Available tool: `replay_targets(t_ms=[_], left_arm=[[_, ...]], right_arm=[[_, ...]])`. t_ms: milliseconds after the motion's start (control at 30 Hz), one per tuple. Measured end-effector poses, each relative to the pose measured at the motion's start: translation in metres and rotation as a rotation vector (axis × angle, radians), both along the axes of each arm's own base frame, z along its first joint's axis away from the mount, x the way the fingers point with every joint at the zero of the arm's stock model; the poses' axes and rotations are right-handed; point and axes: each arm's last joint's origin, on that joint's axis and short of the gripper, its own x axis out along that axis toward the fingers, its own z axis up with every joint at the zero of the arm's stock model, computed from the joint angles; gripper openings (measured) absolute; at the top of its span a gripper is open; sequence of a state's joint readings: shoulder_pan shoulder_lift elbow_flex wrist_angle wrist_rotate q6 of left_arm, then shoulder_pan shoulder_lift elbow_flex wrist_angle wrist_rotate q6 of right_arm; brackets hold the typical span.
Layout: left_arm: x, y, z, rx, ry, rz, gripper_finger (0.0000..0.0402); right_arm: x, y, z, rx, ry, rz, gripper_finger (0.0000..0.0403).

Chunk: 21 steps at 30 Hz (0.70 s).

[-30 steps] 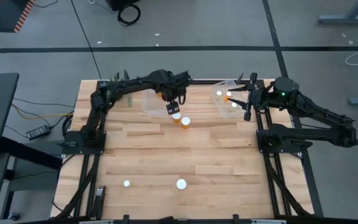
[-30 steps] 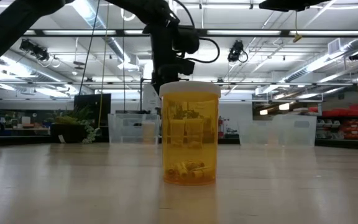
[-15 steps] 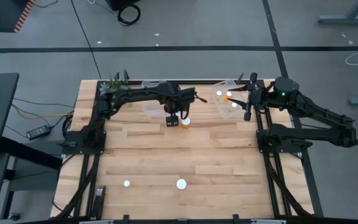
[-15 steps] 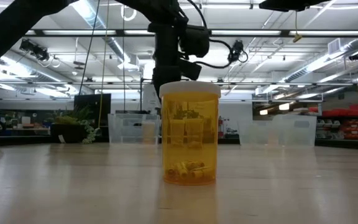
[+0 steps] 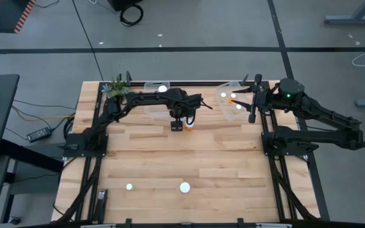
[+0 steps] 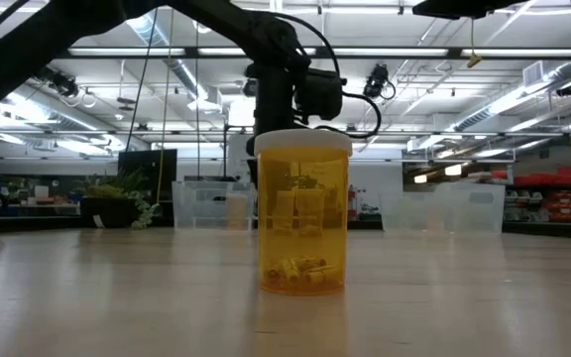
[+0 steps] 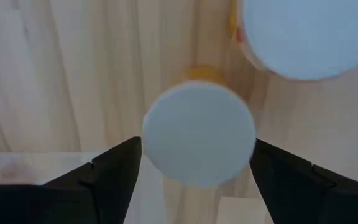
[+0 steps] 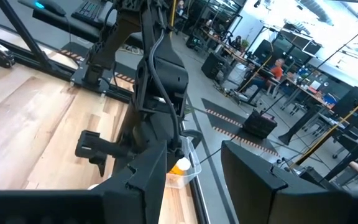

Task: Pick and place medicine bottles into bin by pill shape (circle, oval)
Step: Put the big pill bottle into the left transparent bin

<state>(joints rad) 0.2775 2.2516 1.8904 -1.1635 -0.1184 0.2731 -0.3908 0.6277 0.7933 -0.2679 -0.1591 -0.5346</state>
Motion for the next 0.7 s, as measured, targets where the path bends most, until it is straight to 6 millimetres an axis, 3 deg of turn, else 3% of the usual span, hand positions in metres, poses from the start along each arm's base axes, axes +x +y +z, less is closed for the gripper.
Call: replay_targets(t_ms=[467, 700], left_arm=[[0.0063, 0.0015, -0.0037, -0.004, -0.052, -0.004, 0.0279], [0.0063, 0.0016, -0.0037, -0.005, -0.053, -0.002, 0.0235]], right_arm=[[0.0007, -0.0003, -0.0002, 0.0, 0.002, 0.0, 0.0161], [0.0007, -0.0003, -0.0002, 0.0, 0.002, 0.0, 0.0161]])
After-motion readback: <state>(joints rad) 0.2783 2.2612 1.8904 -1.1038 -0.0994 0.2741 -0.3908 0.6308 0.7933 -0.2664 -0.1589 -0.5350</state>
